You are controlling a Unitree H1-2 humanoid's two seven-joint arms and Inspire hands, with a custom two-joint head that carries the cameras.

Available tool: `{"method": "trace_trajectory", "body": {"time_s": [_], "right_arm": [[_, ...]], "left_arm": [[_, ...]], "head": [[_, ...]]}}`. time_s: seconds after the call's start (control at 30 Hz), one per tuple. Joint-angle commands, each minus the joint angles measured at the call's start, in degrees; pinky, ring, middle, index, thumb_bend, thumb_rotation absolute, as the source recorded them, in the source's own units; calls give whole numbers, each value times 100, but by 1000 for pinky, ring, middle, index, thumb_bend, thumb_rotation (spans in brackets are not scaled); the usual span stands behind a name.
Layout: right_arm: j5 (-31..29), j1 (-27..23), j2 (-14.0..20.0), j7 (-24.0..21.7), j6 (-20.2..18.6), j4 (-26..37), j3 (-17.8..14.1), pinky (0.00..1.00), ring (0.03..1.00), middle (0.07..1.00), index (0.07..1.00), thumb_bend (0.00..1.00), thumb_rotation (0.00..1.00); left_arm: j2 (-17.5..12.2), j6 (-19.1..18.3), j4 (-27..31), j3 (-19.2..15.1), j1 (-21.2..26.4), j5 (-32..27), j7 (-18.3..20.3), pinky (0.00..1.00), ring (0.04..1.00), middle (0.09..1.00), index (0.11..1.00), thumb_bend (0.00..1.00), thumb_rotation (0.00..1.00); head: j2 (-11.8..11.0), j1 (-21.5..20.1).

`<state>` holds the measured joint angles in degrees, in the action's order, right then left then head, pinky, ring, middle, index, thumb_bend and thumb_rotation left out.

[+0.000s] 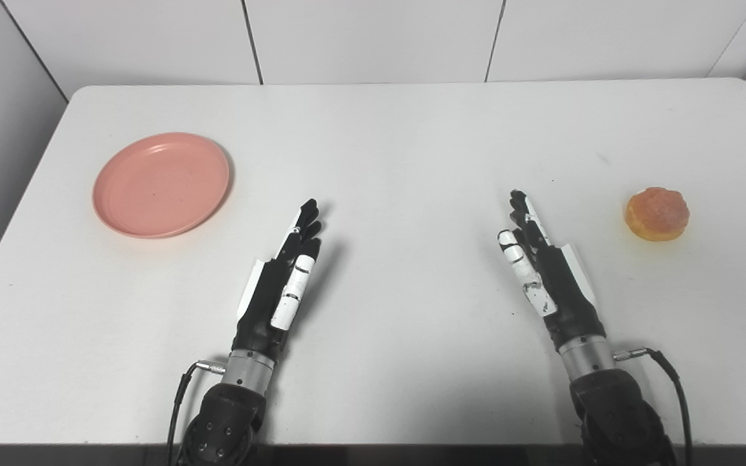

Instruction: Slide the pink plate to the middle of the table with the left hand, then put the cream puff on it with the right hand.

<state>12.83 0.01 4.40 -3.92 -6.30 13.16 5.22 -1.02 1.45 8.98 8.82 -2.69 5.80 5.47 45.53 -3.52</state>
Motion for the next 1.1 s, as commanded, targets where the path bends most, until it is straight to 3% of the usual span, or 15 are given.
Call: {"method": "trace_trajectory", "body": {"time_s": [0.0,0.47,0.63,0.77,0.87,0.9,0.97,1.07], "right_arm": [[-7,-38,4,34,102,155,3,964,990,1000,995,272,1000],[-12,-48,0,45,77,151,-3,969,993,1000,994,278,1000],[-35,-46,23,55,155,75,-23,964,989,1000,992,260,1000],[-128,-31,105,24,321,-62,-56,971,992,1000,992,262,1000],[-209,-3,176,14,406,-160,-83,973,994,1000,995,268,1000],[-244,4,193,13,450,-196,-92,975,995,1000,997,269,1000],[-333,7,245,-1,577,-317,-119,980,997,1000,999,260,1000],[-430,-8,337,-30,846,-543,-146,991,1000,1000,1000,248,1000]], "left_arm": [[9,9,-18,57,-69,23,18,943,976,996,989,472,1000],[25,32,-47,43,-43,-15,13,941,973,996,989,466,1000],[60,43,-111,54,-42,-12,-3,943,973,994,993,462,1000],[108,202,-270,107,-32,80,-49,940,967,994,996,469,1000],[190,315,-445,156,-28,189,-130,931,961,990,991,473,1000],[212,340,-489,170,-27,226,-155,926,959,988,988,480,1000],[256,506,-684,215,3,365,-225,920,959,987,986,489,1000],[334,653,-913,251,36,484,-327,917,959,984,983,505,1000]], "head": [[6,4],[3,4],[-116,190],[-315,533],[-600,933],[-600,933],[-871,1257],[-1032,1450]]}}
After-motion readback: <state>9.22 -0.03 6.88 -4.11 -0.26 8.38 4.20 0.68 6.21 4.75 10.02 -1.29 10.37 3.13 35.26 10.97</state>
